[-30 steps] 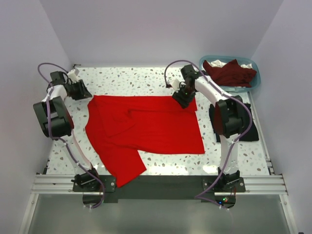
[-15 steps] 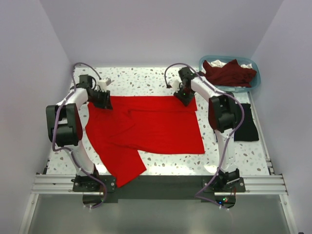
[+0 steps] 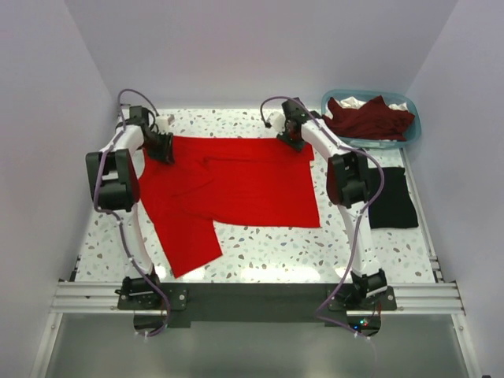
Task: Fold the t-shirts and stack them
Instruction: Fold the tshirt
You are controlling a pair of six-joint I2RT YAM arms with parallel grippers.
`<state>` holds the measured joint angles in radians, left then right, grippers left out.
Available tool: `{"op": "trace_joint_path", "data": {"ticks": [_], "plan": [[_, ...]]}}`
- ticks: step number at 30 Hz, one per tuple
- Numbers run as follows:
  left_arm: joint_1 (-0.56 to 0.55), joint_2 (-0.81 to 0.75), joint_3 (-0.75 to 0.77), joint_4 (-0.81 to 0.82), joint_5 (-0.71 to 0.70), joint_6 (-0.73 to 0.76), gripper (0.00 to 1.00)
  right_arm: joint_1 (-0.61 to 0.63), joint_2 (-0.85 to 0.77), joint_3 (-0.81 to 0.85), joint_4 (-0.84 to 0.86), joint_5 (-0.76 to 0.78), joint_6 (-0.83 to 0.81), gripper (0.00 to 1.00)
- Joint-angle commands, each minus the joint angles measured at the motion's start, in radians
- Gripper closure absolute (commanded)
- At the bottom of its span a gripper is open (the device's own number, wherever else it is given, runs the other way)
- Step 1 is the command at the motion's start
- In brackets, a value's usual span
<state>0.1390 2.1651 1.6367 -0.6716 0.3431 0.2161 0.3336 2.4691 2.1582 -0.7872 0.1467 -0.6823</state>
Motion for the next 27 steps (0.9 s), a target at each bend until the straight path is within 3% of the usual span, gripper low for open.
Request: {"op": "trace_joint_path", "data": {"ticks": [1,4,5,8,9,10,11,15,19,22,24,27], "plan": [[0.025,0.14,0.179,0.014,-0.066,0.012,0.62,-0.002,0.099,0.102,0.075,0.033,-0.014,0.68],[0.024,0.131,0.259,-0.016,0.028,0.046,0.51,0.007,0.071,0.15,0.071,-0.012,0.0,0.55],[0.027,0.112,0.273,-0.029,0.084,0.06,0.48,0.011,0.048,0.144,0.068,-0.054,0.003,0.46],[0.028,-0.026,0.211,-0.048,0.176,0.152,0.39,0.024,-0.1,0.085,0.039,-0.145,0.03,0.33],[0.03,-0.069,0.183,-0.06,0.197,0.187,0.3,0.027,-0.14,0.06,0.029,-0.165,0.038,0.28],[0.039,-0.158,0.152,-0.089,0.218,0.263,0.25,0.03,-0.226,0.008,0.013,-0.197,0.043,0.26],[0.045,-0.2,0.091,-0.121,0.259,0.305,0.23,0.03,-0.267,-0.018,-0.045,-0.231,0.037,0.17],[0.097,-0.403,-0.053,-0.33,0.361,0.631,0.18,0.033,-0.478,-0.21,-0.199,-0.35,-0.012,0.12],[0.109,-0.581,-0.263,-0.506,0.338,0.917,0.18,0.031,-0.665,-0.537,-0.296,-0.397,-0.057,0.17],[0.102,-0.721,-0.51,-0.522,0.287,1.018,0.21,0.042,-0.786,-0.743,-0.285,-0.383,-0.062,0.31],[0.093,-0.769,-0.586,-0.517,0.254,1.045,0.24,0.073,-0.843,-0.823,-0.247,-0.363,-0.059,0.44],[0.086,-0.832,-0.678,-0.52,0.25,1.045,0.26,0.11,-0.893,-1.005,-0.137,-0.303,-0.056,0.51]]}}
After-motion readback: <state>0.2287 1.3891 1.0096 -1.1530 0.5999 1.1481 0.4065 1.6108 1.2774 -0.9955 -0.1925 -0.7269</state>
